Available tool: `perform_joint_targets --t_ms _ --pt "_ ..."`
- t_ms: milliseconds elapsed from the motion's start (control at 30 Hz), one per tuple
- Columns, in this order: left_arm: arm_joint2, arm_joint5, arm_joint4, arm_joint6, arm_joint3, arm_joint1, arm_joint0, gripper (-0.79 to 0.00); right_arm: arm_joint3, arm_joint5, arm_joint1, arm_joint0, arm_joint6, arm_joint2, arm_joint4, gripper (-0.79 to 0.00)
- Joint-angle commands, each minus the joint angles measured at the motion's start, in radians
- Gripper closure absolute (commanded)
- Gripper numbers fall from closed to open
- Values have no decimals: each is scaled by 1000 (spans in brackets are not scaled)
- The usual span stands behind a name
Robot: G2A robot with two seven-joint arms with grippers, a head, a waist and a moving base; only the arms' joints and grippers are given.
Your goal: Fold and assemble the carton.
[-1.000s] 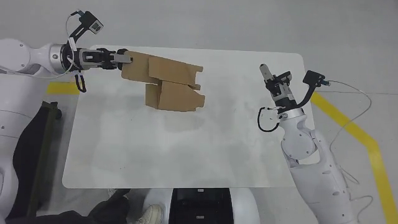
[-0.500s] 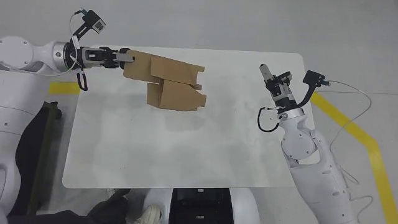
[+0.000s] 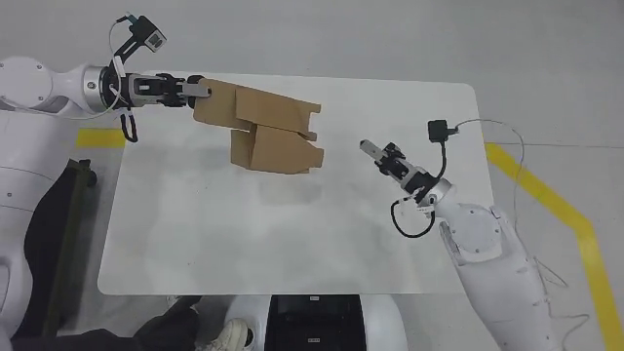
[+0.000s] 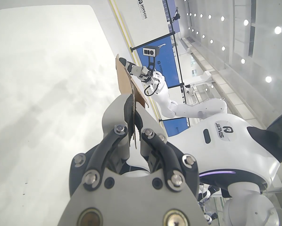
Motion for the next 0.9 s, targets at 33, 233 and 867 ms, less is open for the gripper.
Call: perform_joint_targets --t_ms 33,233,867 --pt "0 0 0 0 0 0 0 0 28 -39 2 20 129 -7 127 -785" --pt "0 0 0 0 0 0 0 0 77 -108 -2 60 223 -48 273 -785" --pt "0 0 0 0 0 0 0 0 144 -155 -14 108 246 -98 442 -785"
